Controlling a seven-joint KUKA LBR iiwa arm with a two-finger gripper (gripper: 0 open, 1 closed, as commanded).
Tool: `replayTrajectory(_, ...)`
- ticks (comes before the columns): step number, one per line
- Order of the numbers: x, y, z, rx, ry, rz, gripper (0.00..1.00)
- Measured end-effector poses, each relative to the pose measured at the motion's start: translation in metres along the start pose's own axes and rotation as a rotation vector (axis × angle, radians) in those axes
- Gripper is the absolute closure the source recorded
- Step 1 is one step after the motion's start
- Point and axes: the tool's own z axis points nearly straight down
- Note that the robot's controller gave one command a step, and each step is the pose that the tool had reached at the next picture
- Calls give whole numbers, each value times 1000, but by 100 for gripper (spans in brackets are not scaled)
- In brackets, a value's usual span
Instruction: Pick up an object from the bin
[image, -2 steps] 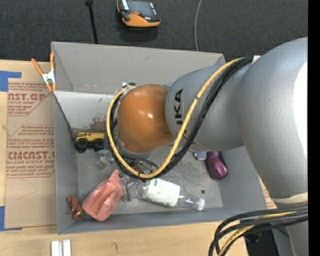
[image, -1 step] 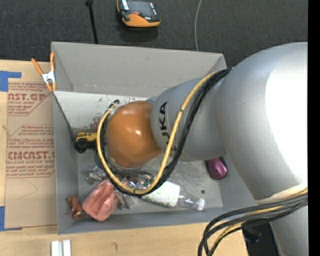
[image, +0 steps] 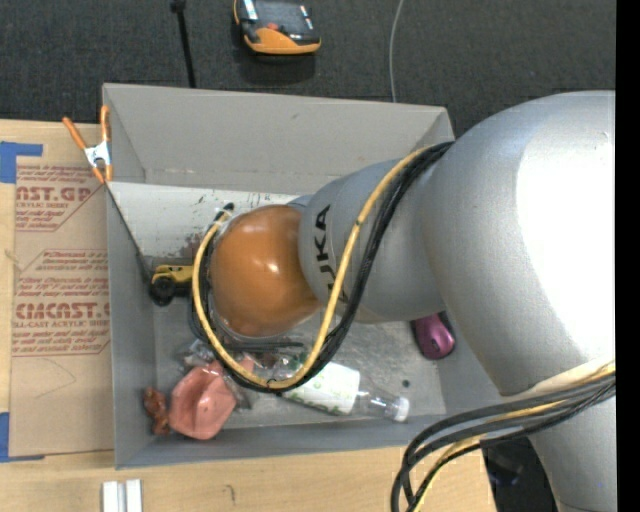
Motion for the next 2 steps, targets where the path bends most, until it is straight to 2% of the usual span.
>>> replayTrajectory(2, 1, 1, -4, -3, 3, 2, 100)
